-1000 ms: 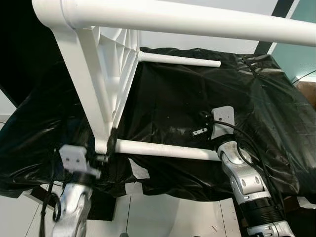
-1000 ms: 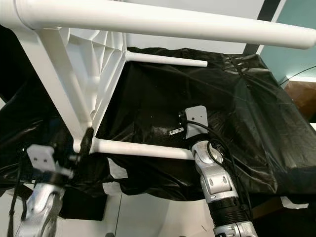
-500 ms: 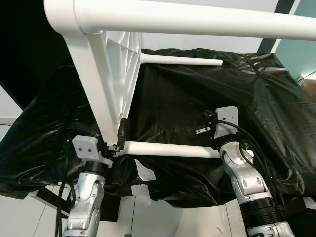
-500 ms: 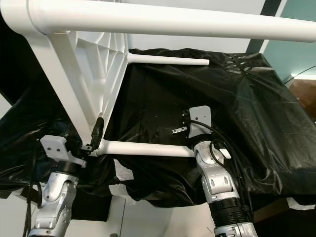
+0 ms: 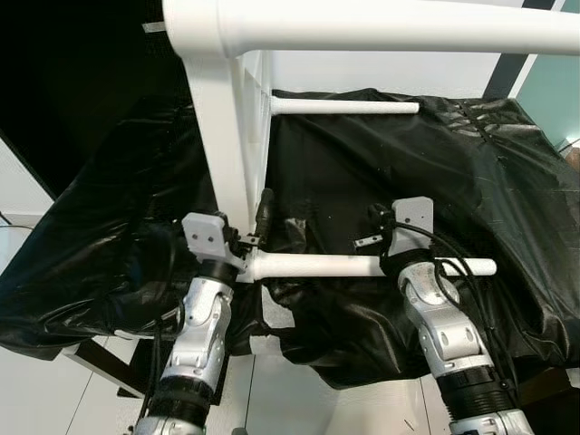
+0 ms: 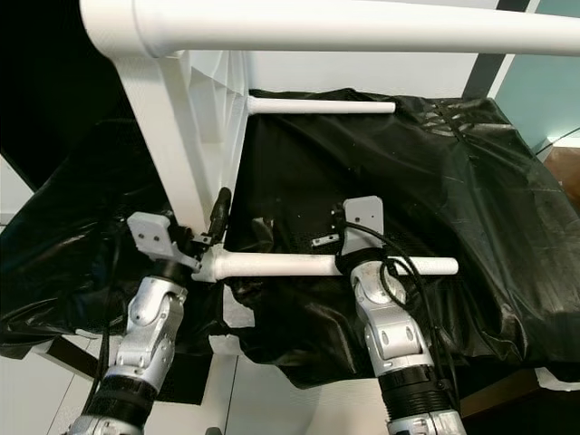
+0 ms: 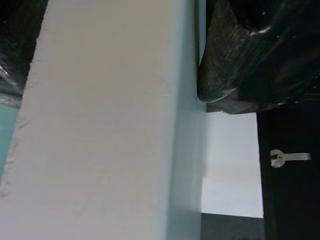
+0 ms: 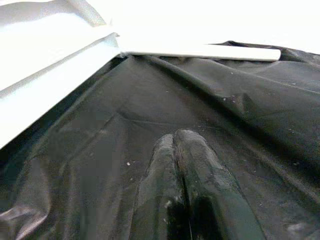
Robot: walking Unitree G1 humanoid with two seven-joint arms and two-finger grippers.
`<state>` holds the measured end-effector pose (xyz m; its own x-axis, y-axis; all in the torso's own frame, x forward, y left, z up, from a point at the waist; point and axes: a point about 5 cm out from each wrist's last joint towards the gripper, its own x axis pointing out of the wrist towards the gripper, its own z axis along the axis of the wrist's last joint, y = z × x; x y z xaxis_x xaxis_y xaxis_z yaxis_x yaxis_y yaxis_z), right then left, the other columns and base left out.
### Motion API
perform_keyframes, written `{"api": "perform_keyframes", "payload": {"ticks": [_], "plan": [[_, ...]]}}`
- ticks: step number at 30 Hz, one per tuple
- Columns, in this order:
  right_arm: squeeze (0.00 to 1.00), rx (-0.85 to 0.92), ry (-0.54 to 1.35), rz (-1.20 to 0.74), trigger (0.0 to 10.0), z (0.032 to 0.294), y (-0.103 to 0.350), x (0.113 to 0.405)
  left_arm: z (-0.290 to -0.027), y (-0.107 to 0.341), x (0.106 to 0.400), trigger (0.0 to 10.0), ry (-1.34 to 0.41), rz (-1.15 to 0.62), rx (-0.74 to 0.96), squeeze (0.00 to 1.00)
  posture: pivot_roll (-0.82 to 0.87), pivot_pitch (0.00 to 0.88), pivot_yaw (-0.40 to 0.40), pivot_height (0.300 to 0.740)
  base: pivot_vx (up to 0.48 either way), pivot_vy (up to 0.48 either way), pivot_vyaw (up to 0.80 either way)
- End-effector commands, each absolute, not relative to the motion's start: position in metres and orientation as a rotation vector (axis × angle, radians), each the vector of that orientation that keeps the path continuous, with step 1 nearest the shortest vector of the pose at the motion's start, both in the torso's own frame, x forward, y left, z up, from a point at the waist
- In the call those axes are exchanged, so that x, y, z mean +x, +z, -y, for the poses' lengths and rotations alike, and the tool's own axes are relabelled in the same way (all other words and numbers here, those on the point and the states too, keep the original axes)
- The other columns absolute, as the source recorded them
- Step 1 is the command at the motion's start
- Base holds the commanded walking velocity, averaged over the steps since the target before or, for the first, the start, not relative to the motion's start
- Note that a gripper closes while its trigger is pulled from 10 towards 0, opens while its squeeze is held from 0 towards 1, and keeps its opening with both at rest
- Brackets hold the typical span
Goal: Building children table
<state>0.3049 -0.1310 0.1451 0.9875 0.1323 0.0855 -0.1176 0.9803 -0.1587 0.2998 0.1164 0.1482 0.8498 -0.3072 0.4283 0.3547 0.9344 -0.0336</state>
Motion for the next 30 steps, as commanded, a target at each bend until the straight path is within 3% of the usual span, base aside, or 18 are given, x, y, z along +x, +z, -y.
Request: {"api": "perform_keyframes", "payload": {"ticks": [1, 5, 9, 12, 16, 24, 25, 26, 30], "plan": [[0.0, -0.158, 0.117, 0.094, 10.0, 0.131, 0.145, 0.303, -0.105, 0.143, 0.301, 10.0, -0.453, 0.412, -0.062, 0.0, 0.0, 0.022, 0.044, 0.74, 0.0, 0.0, 0.0], [0.0, -0.258, 0.088, 0.086, 10.0, 0.133, 0.147, 0.301, -0.111, 0.141, 0.304, 10.0, -0.414, 0.401, -0.059, 0.0, -0.01, 0.027, 0.045, 0.74, 0.0, 0.0, 0.0], [0.0, -0.464, -0.009, 0.1, 10.0, 0.139, 0.155, 0.299, -0.124, 0.136, 0.297, 10.0, -0.349, 0.397, -0.077, 0.0, -0.03, 0.036, 0.041, 0.74, 0.0, 0.0, 0.0], [0.0, -0.501, -0.038, 0.109, 10.0, 0.141, 0.158, 0.298, -0.127, 0.138, 0.293, 10.0, -0.344, 0.42, -0.082, 0.0, -0.03, 0.036, 0.041, 0.74, 0.0, 0.0, 0.0], [0.0, -0.729, -0.093, 0.198, 10.0, 0.143, 0.172, 0.293, -0.144, 0.154, 0.268, 10.0, -0.376, 0.485, -0.144, 0.0, -0.03, 0.043, 0.033, 0.74, 0.0, 0.0, 0.0], [0.0, -0.873, -0.07, 0.223, 10.0, 0.14, 0.177, 0.282, -0.155, 0.135, 0.228, 10.0, -0.498, 0.399, -0.054, 0.0, -0.03, 0.05, 0.017, 0.74, 0.0, 0.0, 0.0], [0.25, -0.905, -0.056, 0.219, 10.0, 0.14, 0.174, 0.28, -0.158, 0.127, 0.222, 10.0, -0.495, 0.372, -0.039, 0.0, -0.03, 0.049, 0.013, 0.74, 0.0, 0.0, 0.0], [0.38, -0.931, -0.041, 0.222, 10.0, 0.139, 0.172, 0.278, -0.16, 0.119, 0.218, 10.0, -0.49, 0.35, -0.025, 0.0, -0.03, 0.049, 0.013, 0.74, 0.0, 0.0, 0.0], [0.4, -1.028, -0.054, 0.253, 10.0, 0.141, 0.171, 0.273, -0.162, 0.107, 0.21, 10.0, -0.483, 0.309, 0.002, 0.0, -0.03, 0.048, 0.01, 0.74, 0.0, 0.0, 0.0]]}}
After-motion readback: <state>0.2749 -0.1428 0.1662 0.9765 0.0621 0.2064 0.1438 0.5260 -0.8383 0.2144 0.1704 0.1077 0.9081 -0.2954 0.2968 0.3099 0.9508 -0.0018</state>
